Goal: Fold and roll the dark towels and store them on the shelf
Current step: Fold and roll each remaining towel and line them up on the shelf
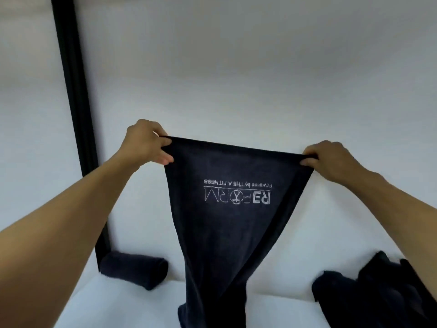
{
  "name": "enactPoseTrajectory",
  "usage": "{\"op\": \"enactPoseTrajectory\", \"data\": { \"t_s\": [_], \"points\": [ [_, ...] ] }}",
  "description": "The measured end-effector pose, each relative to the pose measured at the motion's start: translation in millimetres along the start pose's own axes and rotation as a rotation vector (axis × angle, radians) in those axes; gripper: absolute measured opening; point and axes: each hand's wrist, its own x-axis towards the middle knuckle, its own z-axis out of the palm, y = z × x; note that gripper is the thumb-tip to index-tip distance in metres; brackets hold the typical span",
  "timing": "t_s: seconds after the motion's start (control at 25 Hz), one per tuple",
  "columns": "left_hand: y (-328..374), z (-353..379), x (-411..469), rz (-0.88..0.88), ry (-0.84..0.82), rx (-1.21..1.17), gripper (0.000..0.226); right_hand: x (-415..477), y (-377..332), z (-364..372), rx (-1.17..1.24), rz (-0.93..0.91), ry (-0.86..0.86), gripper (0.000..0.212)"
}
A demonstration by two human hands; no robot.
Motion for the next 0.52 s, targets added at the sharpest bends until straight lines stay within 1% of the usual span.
{"op": "enactPoseTrajectory", "data": {
  "t_s": [0.04,0.08,0.16,0.24,0.36,0.52],
  "points": [
    [13,-6,12,-0.001,0.088,-0.163,0.003,17,-10,-24,0.129,0.015,0.143,0.009],
    [28,-15,25,0.034,0.165,-0.285,0.006,30,-21,-52,0.283,0.029,0.266,0.01],
    [66,-41,43,0.147,0.264,-0.445,0.016,48,-47,-115,0.583,0.018,0.462,0.013],
    [101,-67,46,0.239,0.325,-0.556,0.023,48,-71,-170,0.707,-0.055,0.612,0.014],
    [134,-100,21,0.335,0.378,-0.652,0.025,20,-93,-219,0.779,-0.131,0.731,0.014],
    [130,-130,-30,0.398,0.378,-0.625,0.02,-44,-105,-232,0.835,-0.099,0.72,0.01]
  ]
}}
